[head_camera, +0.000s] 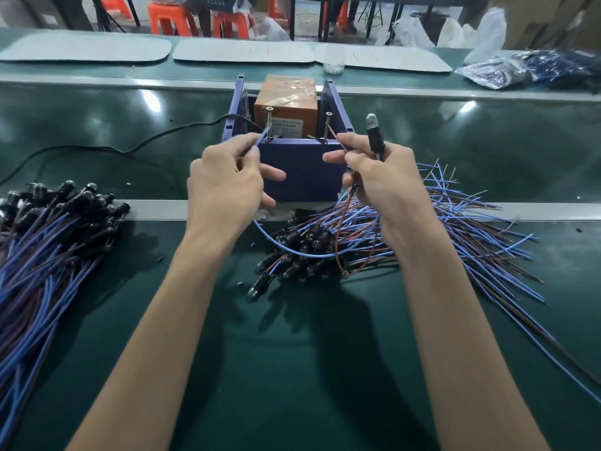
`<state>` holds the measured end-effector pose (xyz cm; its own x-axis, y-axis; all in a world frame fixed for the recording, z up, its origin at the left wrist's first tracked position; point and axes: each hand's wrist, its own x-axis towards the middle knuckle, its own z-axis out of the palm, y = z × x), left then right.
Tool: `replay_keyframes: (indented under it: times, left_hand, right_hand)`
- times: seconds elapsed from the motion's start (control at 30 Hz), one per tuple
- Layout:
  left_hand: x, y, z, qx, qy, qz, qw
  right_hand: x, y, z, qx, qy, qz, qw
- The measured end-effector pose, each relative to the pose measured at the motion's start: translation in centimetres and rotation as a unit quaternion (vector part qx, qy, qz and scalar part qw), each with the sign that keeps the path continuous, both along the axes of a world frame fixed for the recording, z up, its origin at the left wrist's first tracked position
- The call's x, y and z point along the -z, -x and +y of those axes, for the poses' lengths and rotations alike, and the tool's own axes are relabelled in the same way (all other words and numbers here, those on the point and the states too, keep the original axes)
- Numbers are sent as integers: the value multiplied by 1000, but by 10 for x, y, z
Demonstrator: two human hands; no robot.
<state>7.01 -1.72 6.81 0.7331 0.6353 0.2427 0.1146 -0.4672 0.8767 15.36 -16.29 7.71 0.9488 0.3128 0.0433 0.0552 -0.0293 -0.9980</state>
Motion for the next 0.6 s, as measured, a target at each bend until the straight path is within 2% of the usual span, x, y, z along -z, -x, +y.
replay_keyframes:
  times: [0.2,0.4,0.5,0.6]
  left_hand:
    - [4,-1,7,-52,5,-3,999]
    - [2,2,1,-6,78,-48,996]
    - [3,0,2,6,127,-42,991]
    - [4,-1,0,29,115,-22,993]
  right_hand:
    - [-1,0,0,-4,-5,5,1000]
    - [-3,2,-1,-3,-3,3,1000]
    - [-3,3,-2,-1,0,4,1000]
    - [-3,3,-3,-1,4,3,1000]
